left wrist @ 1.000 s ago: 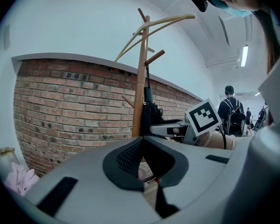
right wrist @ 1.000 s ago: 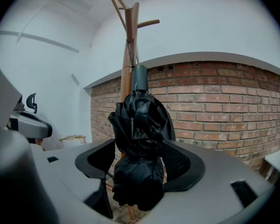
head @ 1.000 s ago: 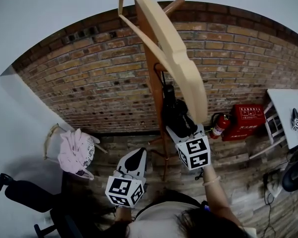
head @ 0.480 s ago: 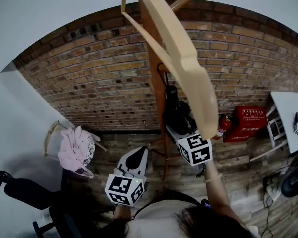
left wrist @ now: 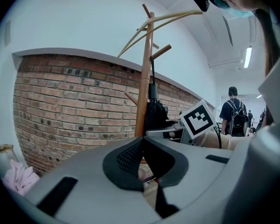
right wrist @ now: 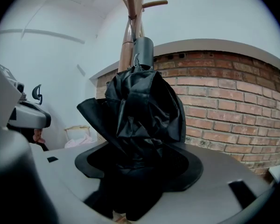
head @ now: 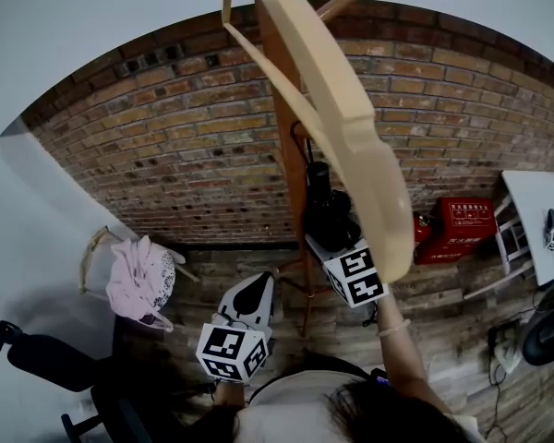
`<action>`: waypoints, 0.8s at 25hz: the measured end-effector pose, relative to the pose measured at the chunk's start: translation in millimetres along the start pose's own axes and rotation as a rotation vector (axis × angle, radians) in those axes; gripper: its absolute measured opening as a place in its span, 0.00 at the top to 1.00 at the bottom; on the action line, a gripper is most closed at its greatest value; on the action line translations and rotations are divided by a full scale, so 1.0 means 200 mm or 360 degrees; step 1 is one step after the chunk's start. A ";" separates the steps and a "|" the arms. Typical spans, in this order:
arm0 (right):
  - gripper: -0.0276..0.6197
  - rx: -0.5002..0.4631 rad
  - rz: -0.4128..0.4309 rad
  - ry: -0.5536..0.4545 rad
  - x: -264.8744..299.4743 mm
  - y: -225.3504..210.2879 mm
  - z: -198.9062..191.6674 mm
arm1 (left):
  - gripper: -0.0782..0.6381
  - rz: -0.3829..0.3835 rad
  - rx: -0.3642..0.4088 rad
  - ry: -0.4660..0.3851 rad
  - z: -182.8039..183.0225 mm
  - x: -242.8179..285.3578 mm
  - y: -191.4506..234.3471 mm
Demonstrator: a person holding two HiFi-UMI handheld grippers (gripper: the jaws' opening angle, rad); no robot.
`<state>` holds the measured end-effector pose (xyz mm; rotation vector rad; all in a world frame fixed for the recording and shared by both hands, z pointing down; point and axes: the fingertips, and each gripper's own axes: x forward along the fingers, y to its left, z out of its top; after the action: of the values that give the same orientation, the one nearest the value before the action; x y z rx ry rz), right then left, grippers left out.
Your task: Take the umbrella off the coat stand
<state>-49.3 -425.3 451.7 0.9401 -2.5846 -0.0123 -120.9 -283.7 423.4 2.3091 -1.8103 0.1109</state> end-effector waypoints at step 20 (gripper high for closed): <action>0.53 -0.0010 -0.0134 -0.0020 -0.07 -0.02 0.04 | 0.88 0.0055 -0.0039 -0.0029 0.02 -0.09 0.09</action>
<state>-39.7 -421.8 438.9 1.0490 -2.5535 -0.0493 -143.1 -271.1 419.1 2.2702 -1.8502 0.0728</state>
